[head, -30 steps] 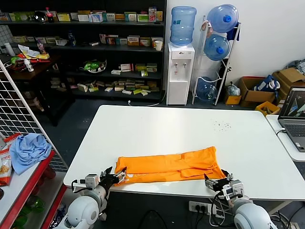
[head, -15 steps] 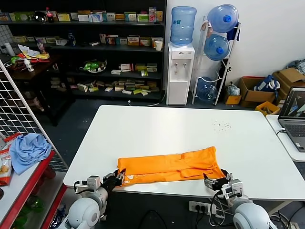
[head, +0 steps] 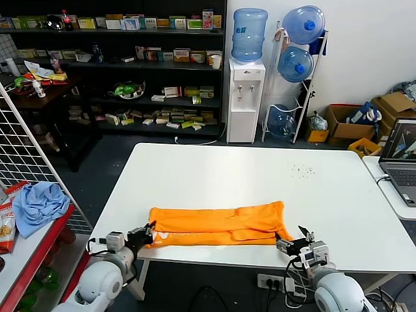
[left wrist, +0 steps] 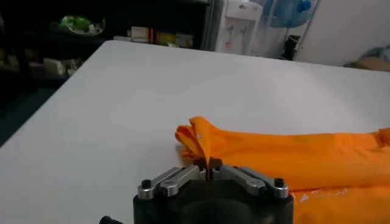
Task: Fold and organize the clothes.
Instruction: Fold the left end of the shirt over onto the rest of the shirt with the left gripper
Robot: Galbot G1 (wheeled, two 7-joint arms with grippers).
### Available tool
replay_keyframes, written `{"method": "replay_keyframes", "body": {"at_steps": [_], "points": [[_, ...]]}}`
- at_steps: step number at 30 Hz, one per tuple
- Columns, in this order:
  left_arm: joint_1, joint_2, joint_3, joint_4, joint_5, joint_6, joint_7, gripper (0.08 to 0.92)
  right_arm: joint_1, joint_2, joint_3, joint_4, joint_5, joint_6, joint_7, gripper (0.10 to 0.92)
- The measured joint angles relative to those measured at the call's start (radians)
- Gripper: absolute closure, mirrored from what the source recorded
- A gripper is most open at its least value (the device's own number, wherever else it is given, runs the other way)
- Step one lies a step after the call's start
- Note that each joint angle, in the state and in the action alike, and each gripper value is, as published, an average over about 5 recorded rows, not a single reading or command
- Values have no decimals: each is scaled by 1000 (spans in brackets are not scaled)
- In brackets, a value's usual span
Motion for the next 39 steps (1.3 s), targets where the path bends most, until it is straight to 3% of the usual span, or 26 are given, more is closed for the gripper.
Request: {"method": "replay_keyframes", "body": {"at_steps": [10, 17, 28, 39], "points": [[-38, 136, -104, 91, 21, -13, -3, 893, 1, 10, 2, -3, -17, 28, 9, 203], [-39, 170, -116, 25, -7, -1, -36, 893, 16, 35, 3, -25, -62, 80, 35, 203], [-50, 76, 41, -157, -95, 43, -146, 893, 31, 58, 20, -47, -103, 128, 63, 203], [-106, -84, 234, -168, -109, 50, -223, 893, 27, 84, 31, -65, -127, 147, 69, 203]]}}
